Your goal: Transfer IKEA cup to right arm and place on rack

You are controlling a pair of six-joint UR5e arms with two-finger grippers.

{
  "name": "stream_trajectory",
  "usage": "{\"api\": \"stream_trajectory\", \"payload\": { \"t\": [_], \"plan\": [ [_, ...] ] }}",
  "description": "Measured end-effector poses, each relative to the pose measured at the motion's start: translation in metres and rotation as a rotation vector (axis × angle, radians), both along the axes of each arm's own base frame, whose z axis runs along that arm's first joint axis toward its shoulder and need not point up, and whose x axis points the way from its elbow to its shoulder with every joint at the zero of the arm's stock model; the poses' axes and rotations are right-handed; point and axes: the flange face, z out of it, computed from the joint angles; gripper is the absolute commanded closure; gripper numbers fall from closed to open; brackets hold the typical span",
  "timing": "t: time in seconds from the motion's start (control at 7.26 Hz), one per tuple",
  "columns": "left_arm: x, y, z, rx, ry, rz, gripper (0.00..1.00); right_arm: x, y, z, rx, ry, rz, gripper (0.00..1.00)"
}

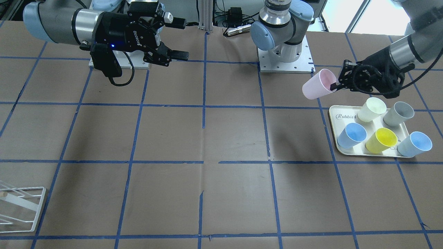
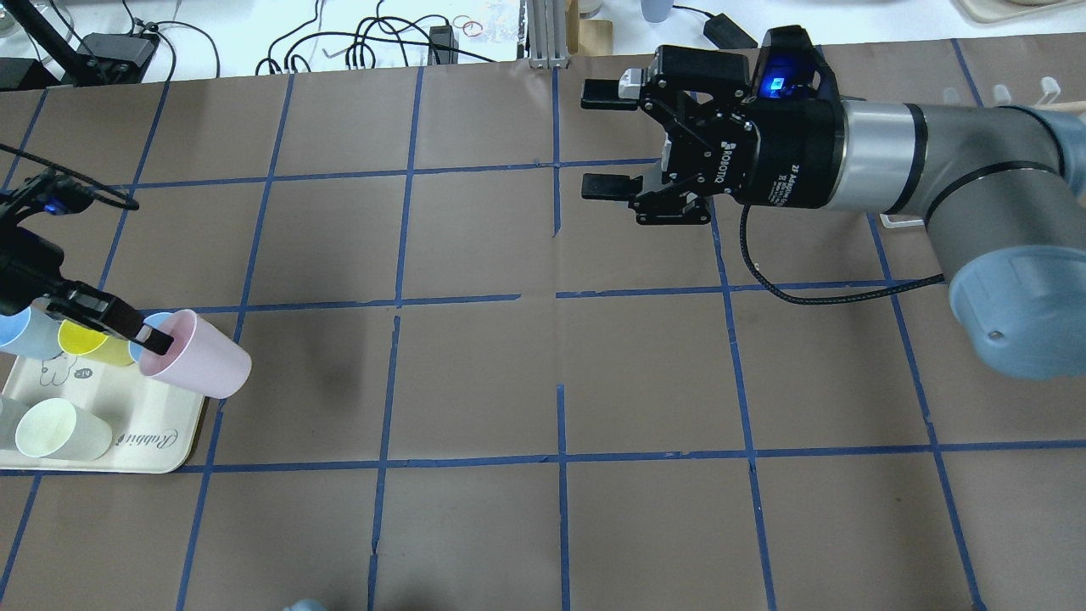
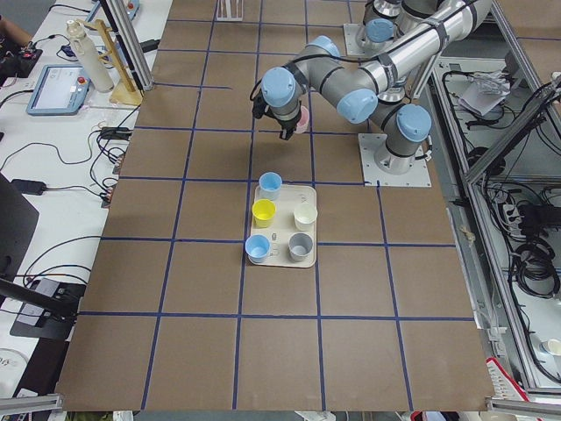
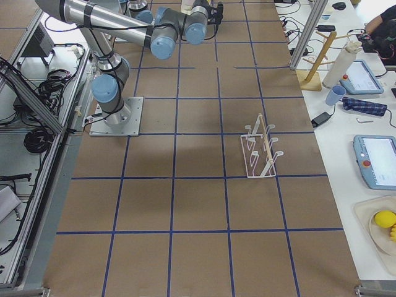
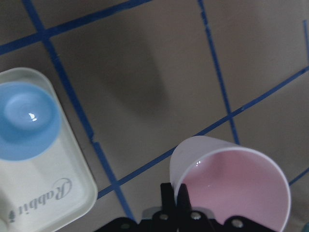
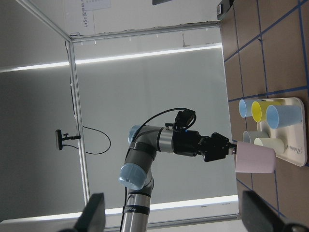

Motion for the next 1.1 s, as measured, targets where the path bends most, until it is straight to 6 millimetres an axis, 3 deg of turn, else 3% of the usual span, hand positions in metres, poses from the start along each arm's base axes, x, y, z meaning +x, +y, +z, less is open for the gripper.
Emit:
{"api": "stream_trajectory", "payload": {
  "t": [0.28, 0.83, 1.1],
  "plan": [
    [-0.07, -0.008, 0.015, 0.051, 0.22, 0.155, 1.0, -0.001, -0.002, -0.003, -0.001, -0.002, -0.002, 0.0],
    [-0.177, -0.02, 0.039, 0.194, 0.645, 0.401, 1.0, -0.003, -0.013, -0.02, 0.021, -0.004, -0.002, 0.0],
    [-0.216, -0.01, 0.03, 0.258, 0.83, 0.475, 1.0, -0.003, -0.013, -0.021, 0.033, -0.002, -0.001, 0.0]
  ]
}}
